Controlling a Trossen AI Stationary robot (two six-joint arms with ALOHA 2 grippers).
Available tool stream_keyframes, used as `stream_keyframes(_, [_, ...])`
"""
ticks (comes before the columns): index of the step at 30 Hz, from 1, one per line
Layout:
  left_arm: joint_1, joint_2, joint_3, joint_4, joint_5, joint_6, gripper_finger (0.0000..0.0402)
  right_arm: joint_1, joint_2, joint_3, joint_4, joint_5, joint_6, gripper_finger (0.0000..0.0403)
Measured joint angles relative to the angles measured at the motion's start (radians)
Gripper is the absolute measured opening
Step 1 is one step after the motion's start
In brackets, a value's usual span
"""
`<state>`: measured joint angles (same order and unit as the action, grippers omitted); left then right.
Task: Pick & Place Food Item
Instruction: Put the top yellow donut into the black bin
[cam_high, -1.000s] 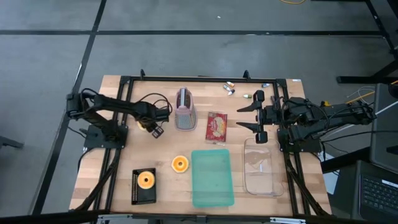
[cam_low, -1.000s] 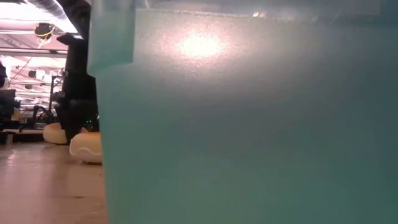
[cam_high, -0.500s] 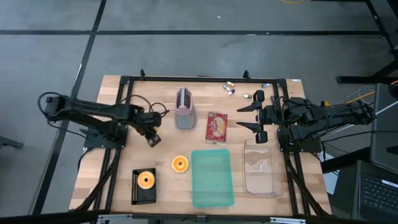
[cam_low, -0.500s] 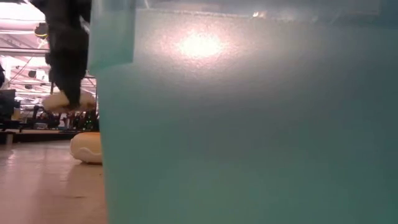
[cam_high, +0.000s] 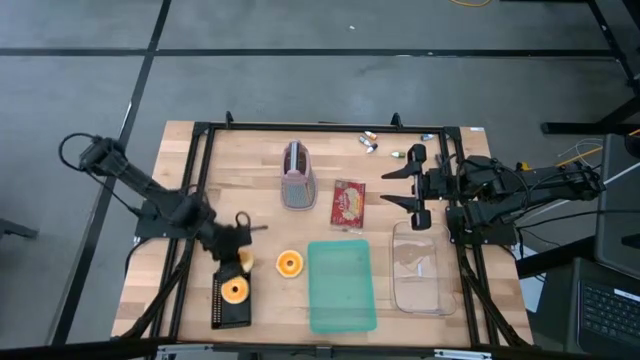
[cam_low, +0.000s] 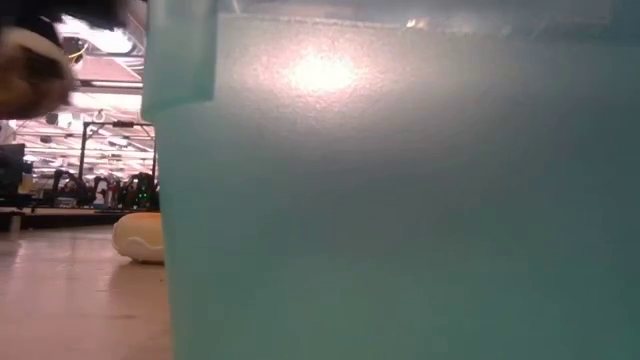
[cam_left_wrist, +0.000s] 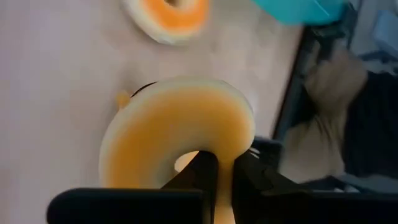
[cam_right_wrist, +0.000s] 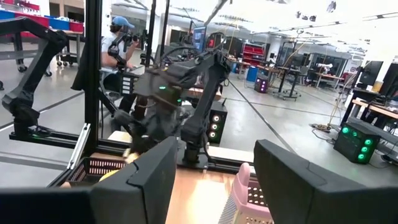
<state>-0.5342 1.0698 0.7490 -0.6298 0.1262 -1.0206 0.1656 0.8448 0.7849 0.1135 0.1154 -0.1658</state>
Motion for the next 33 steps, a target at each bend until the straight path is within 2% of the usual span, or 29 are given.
stream_keyframes(6, [-0.163, 0.100, 0.000, 0.067, -0.028, -0.173, 0.0018, 0.000, 0.000, 0.000, 0.003, 0.000, 0.000, 0.0212])
stream_keyframes(11, [-0.241, 0.182, 0.000, 0.123, -0.063, -0.248, 0.0018, 0.000, 0.000, 0.000, 0.007, 0.000, 0.000, 0.0212])
stream_keyframes(16, [-0.271, 0.247, 0.000, 0.130, -0.116, -0.267, 0.0018, 0.000, 0.000, 0.000, 0.014, 0.000, 0.000, 0.0212])
stream_keyframes(25, [-0.271, 0.306, 0.000, 0.129, -0.108, -0.267, 0.0019, 0.000, 0.000, 0.000, 0.015, 0.000, 0.000, 0.0212])
stream_keyframes(28, [-0.271, 0.303, 0.000, 0.149, -0.100, -0.259, 0.0036, 0.000, 0.000, 0.000, 0.015, 0.000, -0.001, 0.0212])
stream_keyframes(33, [-0.271, 0.301, 0.000, 0.211, -0.054, -0.252, 0.0093, 0.000, 0.000, 0.000, 0.014, 0.000, -0.001, 0.0212])
